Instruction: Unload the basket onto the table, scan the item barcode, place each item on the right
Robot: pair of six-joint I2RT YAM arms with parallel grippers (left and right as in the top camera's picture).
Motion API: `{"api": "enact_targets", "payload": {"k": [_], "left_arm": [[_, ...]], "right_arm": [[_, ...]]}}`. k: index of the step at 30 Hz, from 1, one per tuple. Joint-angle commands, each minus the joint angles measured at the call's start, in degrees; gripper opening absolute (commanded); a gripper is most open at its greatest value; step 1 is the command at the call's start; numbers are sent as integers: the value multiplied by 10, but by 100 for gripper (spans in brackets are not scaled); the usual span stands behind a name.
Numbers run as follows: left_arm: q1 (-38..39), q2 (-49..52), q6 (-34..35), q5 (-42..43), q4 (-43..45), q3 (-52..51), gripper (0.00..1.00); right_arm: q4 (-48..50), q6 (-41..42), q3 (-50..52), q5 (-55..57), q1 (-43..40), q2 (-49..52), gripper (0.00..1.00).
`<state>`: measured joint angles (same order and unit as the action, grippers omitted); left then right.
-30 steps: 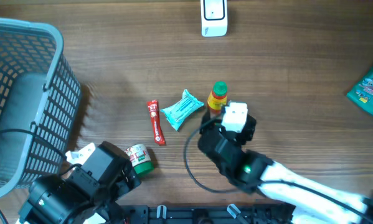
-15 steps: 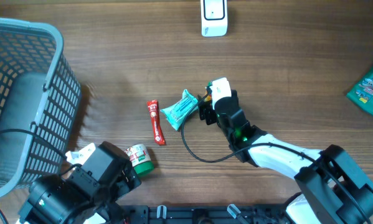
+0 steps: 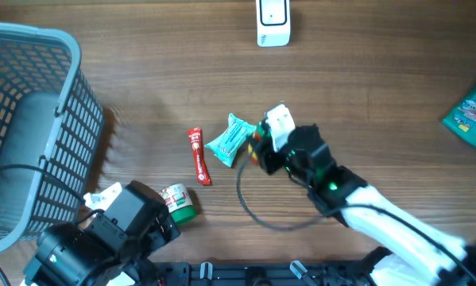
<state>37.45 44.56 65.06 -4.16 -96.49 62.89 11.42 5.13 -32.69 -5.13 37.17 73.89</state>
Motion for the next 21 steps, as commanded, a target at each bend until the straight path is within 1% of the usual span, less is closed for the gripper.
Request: {"api": "enact_targets", "payload": {"k": [1, 3, 4, 7, 11, 12, 14, 17, 19, 21], "left_arm": [[-1, -3, 8, -2, 0, -1, 100], [-1, -3, 8, -2, 0, -1, 100], [-1, -3, 8, -2, 0, -1, 100], [-1, -3, 8, -2, 0, -1, 100], [-1, -3, 8, -2, 0, -1, 100], [-1, -3, 8, -2, 0, -1, 100], [-1, -3, 8, -2, 0, -1, 100], [-1, -3, 8, -2, 0, -1, 100], [-1, -3, 8, -2, 0, -1, 100], [-1, -3, 8, -2, 0, -1, 100]], "right_arm": [[-71, -100, -5, -173, -1, -62, 44], [-125, -161, -5, -228, -1, -66, 41], [-134, -183, -5, -237, -1, -66, 41], [-104, -230, -5, -237, -2, -66, 40], [24, -231, -5, -244, -42, -66, 41], [47, -231, -5, -269, -60, -65, 44], [74, -231, -5, -344, -108, -52, 45], [82, -231, -5, -391, -167, 17, 45], [114, -229, -6, -411, -186, 80, 46], [117, -229, -12, -413, -192, 122, 49]]}}
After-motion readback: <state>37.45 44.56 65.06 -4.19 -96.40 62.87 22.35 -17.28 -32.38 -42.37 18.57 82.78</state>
